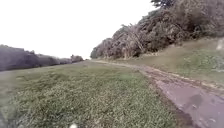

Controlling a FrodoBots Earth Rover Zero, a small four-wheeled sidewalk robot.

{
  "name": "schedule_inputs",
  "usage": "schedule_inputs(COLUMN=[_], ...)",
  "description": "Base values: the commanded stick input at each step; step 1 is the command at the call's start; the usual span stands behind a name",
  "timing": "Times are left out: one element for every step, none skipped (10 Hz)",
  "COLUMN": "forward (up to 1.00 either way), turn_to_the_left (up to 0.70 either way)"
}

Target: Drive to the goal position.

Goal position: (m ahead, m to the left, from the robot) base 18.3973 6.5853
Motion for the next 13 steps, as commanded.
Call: schedule_inputs(forward=[0.04, 0.04, 0.05, 0.04, 0.04, 0.04, 0.04, 0.05, 0.04, 0.04, 0.05, 0.05, 0.05], turn_to_the_left=[0.0, 0.0, 0.0, 0.0, 0.0, 0.0, 0.0, 0.0, 0.0, 0.0, 0.0, 0.0, 0.0])
